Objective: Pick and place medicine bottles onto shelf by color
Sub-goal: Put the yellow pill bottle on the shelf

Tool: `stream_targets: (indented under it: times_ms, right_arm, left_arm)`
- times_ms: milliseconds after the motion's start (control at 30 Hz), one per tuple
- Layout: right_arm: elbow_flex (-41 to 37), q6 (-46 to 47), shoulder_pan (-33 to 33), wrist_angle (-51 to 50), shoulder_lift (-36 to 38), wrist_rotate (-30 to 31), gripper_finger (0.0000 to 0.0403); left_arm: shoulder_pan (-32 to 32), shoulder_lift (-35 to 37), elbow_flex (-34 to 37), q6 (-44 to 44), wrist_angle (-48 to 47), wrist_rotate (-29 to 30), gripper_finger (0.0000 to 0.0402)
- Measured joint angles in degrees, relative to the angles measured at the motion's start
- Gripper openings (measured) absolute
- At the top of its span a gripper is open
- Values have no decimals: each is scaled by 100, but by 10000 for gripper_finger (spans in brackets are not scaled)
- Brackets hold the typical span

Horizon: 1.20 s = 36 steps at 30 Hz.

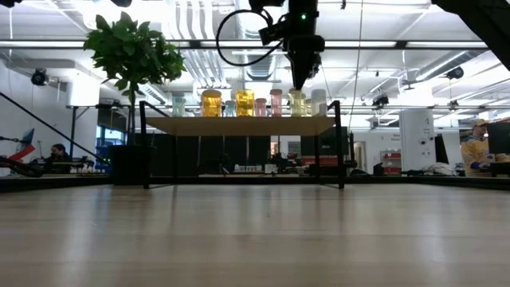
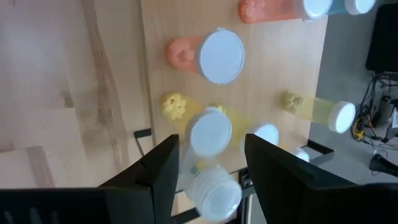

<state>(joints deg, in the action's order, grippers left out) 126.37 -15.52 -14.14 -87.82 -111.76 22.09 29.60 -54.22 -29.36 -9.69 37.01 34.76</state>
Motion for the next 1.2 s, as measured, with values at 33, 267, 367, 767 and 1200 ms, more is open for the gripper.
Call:
stream_targets:
  times_ms: [33,267,367,767,1200]
  right_arm:
    - [0,66,21,-23,41,0,173]
    - [0,383,326,-26,365,-4,171]
    - [-6,565,512,-1,520,-349,158]
    - [-1355,725,1015,871,635,-287,14]
    - [-2459,238,701,1906,862,798,9]
  left_arm:
    - [-2,0,0,0,0,0,294]
    - [-2,0,0,0,-2,0,294]
    - [0,0,0,1,-2,0,294]
    - [-1,0,0,23,-1,-2,294]
    - [-1,0,0,26,-2,-2,294]
